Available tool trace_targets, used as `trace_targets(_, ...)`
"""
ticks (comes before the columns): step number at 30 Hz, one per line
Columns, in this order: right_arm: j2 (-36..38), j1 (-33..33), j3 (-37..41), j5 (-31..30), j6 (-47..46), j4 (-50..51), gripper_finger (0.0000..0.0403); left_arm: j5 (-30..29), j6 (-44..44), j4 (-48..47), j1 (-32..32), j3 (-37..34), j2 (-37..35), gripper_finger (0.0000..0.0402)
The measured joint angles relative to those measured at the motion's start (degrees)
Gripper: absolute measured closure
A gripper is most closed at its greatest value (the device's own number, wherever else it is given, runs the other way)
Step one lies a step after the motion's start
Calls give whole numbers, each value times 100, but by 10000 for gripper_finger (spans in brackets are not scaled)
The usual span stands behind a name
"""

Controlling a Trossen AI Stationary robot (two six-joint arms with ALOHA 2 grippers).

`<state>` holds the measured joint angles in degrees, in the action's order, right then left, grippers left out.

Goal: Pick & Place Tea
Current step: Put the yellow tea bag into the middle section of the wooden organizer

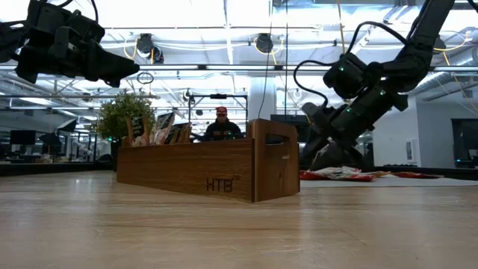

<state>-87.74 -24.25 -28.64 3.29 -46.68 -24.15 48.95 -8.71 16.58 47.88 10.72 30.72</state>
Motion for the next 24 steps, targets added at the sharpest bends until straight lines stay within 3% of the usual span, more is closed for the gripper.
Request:
trace_targets(6,2,2,0,-10,245,-128,239,0,-2,0,0,0,0,284)
trace_targets(13,37,108,-729,-20,2428,28,239,0,-2,0,0,0,0,284)
trace_targets(16,32,256,-1604,-57,3743,1216,238,0,-2,0,0,2,0,284)
trace_targets(20,-154,452,-2908,-961,5822,3700,234,0,0,0,0,4,0,284)
trace_targets(24,-571,334,-3608,-1136,6166,5036,236,0,-1,0,0,4,0,284)
